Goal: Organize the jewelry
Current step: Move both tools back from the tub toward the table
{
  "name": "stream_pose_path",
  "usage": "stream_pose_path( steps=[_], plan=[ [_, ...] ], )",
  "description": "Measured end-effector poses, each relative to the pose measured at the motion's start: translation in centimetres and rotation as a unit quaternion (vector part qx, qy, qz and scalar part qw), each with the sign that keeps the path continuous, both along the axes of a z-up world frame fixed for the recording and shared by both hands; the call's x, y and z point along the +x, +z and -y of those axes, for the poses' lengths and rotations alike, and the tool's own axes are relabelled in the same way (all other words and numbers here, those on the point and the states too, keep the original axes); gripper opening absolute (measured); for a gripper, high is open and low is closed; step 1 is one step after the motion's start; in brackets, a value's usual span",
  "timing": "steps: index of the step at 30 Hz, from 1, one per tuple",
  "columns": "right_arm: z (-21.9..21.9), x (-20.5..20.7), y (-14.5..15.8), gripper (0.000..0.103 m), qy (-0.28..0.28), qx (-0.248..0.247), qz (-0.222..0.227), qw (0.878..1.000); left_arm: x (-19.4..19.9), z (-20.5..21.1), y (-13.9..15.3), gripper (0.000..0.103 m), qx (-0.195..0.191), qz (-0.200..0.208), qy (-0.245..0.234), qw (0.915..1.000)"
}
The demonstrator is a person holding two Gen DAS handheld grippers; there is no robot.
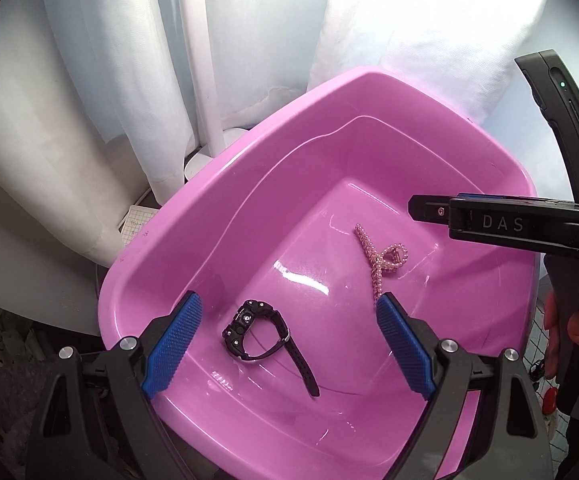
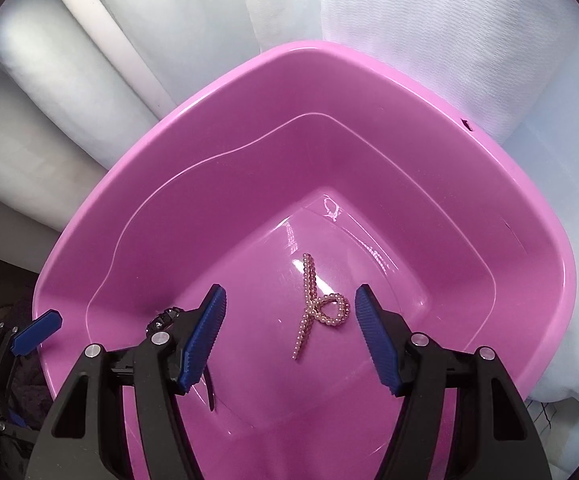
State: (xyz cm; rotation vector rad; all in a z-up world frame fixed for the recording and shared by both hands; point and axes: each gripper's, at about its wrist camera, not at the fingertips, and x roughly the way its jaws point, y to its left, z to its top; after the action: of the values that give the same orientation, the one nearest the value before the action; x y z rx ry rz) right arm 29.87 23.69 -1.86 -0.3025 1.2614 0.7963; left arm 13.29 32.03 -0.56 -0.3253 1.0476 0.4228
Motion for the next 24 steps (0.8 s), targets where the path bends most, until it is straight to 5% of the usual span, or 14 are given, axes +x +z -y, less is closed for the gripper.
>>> stream_pose_path(
  steps=[5,14,24],
  plan=[
    [1.7,-1.1,2.0,0.064,-0.014,0.046,0.007,0.999,-1.9,-0.5,0.9,0.091,-0.053,0.045,0.016,0.9975],
    [7.8,-5.8,6.2,0.068,-0.055,0.116,0.05,0.99,-4.5,2.1,3.7,0.093,-0.001,0.087,0.012,0.9961],
    [21.4,-12.7,6.7,0.068,-0.144,0.126,0.079,0.978,-7.1,10.5,5.1,0.095,0.03,0.11,-0.051,0.9921]
  ],
)
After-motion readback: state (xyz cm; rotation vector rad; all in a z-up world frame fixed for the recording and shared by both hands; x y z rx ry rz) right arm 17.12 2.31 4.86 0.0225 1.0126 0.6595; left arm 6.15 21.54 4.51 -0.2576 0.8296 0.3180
